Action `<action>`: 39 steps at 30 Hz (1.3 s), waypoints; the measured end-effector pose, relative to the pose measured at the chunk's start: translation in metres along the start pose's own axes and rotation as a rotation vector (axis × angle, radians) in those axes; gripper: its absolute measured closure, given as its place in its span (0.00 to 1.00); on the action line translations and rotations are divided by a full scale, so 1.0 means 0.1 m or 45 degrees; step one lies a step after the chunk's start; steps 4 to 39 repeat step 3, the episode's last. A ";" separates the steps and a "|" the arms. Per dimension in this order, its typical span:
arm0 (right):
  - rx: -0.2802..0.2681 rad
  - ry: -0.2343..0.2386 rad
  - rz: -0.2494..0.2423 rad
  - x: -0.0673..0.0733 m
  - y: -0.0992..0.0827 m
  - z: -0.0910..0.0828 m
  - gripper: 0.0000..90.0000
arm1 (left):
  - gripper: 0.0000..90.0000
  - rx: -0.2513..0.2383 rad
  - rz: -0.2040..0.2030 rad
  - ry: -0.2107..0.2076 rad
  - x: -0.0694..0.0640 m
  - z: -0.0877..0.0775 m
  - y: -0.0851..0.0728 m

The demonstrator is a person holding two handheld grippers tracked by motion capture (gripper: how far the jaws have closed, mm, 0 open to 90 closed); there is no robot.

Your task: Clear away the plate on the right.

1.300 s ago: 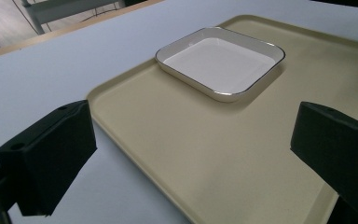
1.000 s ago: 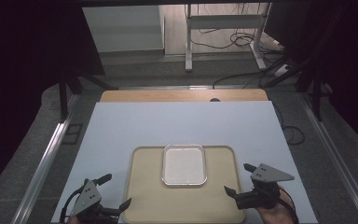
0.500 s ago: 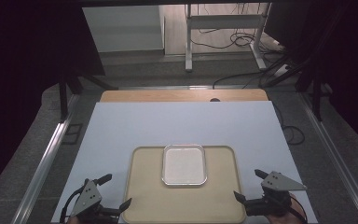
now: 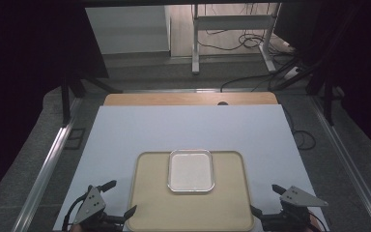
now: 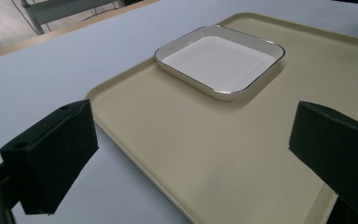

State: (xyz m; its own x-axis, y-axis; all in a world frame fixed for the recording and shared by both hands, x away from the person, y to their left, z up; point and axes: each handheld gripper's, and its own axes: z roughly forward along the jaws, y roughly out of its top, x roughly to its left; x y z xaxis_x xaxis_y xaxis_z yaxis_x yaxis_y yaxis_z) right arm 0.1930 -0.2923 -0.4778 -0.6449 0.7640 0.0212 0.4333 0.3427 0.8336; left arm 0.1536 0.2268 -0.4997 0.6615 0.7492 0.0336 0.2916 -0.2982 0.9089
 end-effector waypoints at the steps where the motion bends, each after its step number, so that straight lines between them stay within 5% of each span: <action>1: 0.008 0.002 -0.004 0.00 0.00 0.01 0.00 | 0.01 0.000 0.001 0.000 0.00 0.00 0.00; 39: 0.019 -0.005 -0.021 0.01 0.00 0.02 0.00 | 0.01 0.004 0.003 0.000 0.00 0.01 0.01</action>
